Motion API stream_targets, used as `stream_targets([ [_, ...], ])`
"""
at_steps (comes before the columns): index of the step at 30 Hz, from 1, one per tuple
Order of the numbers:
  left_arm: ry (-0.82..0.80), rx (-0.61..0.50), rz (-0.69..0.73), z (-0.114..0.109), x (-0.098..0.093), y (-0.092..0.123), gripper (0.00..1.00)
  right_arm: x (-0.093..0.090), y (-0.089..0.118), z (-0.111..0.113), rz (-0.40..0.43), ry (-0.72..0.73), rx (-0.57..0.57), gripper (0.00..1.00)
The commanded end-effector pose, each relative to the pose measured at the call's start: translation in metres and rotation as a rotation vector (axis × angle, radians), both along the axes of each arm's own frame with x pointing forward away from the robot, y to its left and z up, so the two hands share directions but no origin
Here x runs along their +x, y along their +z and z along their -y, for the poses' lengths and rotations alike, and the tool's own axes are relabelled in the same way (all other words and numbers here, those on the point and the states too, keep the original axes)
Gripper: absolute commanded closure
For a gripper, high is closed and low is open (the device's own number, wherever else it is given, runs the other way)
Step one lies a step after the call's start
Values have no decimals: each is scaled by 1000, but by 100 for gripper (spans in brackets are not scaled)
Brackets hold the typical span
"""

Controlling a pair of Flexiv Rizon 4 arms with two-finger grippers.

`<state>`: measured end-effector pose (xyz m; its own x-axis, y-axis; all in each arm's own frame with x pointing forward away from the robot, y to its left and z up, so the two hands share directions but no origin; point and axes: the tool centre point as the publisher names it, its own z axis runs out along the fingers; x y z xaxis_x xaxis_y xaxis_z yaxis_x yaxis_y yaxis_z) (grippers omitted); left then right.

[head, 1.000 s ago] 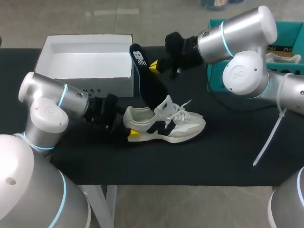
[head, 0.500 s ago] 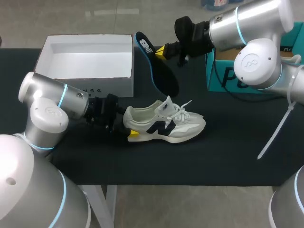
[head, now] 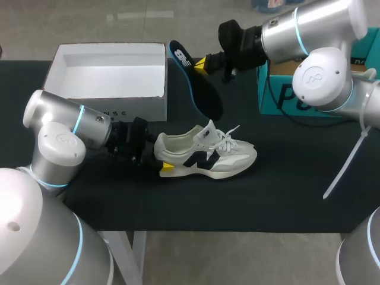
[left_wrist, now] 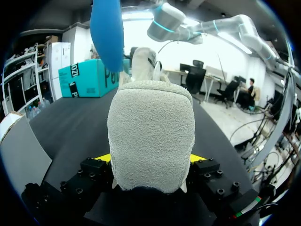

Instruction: Take the shoe out of the shoebox, open the shoe tongue, remove and reinsert the insole, then place the shoe into the shoebox

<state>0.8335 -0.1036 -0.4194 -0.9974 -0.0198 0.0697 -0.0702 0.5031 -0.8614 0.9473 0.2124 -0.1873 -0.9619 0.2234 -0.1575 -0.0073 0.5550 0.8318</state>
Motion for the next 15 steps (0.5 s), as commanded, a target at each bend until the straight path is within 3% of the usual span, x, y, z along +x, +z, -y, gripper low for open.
stream_targets([
  [1,1,1,0,0,0,1,100,-3,6,0,-9,6,-27,100],
  [8,1,1,0,0,0,1,100,3,42,14,-24,-195,62,100],
  [15,1,1,0,0,0,1,100,-1,62,16,-23,-340,151,100],
])
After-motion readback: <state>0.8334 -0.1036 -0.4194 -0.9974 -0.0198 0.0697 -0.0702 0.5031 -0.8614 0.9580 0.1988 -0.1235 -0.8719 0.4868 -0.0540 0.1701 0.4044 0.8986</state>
